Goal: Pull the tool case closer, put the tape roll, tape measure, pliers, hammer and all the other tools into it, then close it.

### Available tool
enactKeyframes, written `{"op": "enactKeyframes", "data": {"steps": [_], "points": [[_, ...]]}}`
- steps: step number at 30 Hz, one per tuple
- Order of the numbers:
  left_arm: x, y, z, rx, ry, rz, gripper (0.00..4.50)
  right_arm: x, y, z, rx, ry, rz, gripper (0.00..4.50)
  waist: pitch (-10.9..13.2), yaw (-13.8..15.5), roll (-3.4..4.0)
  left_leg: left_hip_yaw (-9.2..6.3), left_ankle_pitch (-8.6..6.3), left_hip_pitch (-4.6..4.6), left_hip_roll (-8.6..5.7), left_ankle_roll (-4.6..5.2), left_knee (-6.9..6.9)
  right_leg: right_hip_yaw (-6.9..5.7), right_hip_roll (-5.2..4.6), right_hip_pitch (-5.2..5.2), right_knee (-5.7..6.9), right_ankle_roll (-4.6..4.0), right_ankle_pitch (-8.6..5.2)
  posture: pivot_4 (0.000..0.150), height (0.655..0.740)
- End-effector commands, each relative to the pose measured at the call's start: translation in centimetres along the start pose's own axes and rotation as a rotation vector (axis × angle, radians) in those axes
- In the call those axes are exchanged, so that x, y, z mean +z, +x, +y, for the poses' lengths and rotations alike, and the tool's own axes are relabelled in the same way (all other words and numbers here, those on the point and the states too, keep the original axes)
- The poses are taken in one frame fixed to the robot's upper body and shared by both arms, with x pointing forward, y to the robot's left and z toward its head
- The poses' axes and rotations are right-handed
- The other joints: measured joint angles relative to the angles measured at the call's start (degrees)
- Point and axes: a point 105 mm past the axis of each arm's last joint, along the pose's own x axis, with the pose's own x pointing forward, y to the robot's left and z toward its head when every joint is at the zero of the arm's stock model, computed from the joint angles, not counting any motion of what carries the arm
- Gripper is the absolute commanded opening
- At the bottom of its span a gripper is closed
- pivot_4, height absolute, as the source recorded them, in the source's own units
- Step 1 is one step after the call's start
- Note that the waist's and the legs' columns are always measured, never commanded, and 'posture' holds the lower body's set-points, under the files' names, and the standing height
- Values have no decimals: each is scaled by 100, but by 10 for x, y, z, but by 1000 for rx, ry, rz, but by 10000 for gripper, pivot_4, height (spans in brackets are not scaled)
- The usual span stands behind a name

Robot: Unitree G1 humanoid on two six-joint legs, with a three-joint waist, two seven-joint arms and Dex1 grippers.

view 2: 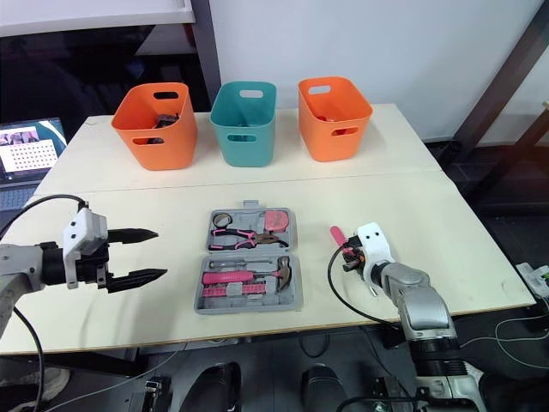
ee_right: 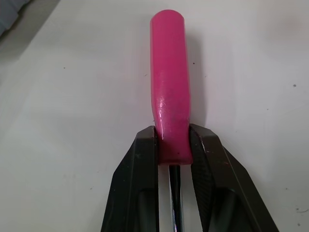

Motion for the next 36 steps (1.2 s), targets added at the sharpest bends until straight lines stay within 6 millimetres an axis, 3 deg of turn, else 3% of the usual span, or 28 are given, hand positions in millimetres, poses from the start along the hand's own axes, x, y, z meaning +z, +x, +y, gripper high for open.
{"op": "enactKeyframes", "data": {"steps": [1,6,14,19,25,31,36], "points": [[3,-8,5,30,25,-10,45000,29,-10,-5,0,-37,-66,3870,0,1,0,0,0,0,0,0,0,0,0,0,0,0,0,1500,7400],[-8,-11,4,38,10,7,45000,62,-14,-5,0,-292,-65,3870,2,-25,4,1,0,0,0,0,0,1,-1,-3,0,-1,0,1500,7400],[-14,-14,3,50,-2,13,45000,114,-34,73,473,-590,64,3870,5,-19,8,4,0,-2,5,0,-3,3,2,-12,2,-2,-1,1500,7400],[-19,-16,-5,49,-34,-1,45000,117,-45,118,635,-702,255,3870,5,-21,8,7,0,-6,5,0,-5,3,-1,-19,1,-4,-1,1500,7400],[-27,-24,-18,49,-53,22,45000,113,-46,173,762,-760,346,3870,3,-27,6,9,-1,-10,6,0,-6,3,-3,-28,5,-8,1,1500,7400],[-29,-24,-26,43,-63,32,45000,95,-39,211,827,-794,382,3870,3,-12,5,11,-1,-11,6,0,-4,3,-4,-28,5,-10,2,1500,7400],[-29,-25,-27,44,-64,41,45000,84,-25,226,823,-795,394,3870,2,-22,3,12,-1,-12,6,0,-4,2,-4,-29,6,-11,4,1500,7400]]}}
